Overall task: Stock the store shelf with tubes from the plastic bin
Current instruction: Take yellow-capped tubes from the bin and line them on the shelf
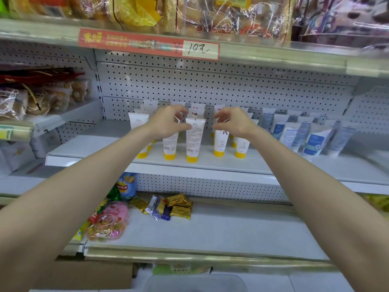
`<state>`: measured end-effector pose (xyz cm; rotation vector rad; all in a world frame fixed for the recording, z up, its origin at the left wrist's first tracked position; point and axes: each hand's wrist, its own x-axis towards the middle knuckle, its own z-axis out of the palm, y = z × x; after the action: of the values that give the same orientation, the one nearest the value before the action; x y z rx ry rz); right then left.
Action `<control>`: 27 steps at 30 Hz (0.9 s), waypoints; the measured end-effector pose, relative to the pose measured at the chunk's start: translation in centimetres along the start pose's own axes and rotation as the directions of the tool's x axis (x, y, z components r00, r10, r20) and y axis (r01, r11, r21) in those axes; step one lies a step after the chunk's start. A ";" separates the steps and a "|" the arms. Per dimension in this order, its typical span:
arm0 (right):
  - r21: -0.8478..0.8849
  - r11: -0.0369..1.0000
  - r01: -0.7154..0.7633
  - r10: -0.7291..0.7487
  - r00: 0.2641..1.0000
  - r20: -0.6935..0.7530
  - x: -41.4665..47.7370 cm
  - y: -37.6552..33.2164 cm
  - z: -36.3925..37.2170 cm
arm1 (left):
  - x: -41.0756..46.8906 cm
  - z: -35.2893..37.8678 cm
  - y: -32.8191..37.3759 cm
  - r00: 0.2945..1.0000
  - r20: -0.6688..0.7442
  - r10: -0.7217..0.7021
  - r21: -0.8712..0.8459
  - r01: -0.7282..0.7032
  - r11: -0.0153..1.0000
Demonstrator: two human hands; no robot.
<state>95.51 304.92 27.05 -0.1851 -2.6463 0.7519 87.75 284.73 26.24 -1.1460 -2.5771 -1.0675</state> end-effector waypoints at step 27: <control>-0.072 0.836 -0.543 0.496 0.695 0.521 -23.5 20.4 16.0 | -17.1 28.3 -5.8 0.669 0.654 -0.353 -0.001 0.467 0.884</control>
<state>111.17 309.26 -3.93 -0.8586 -3.0935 1.2511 100.35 290.15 -4.37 -1.1358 -3.4884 -1.1415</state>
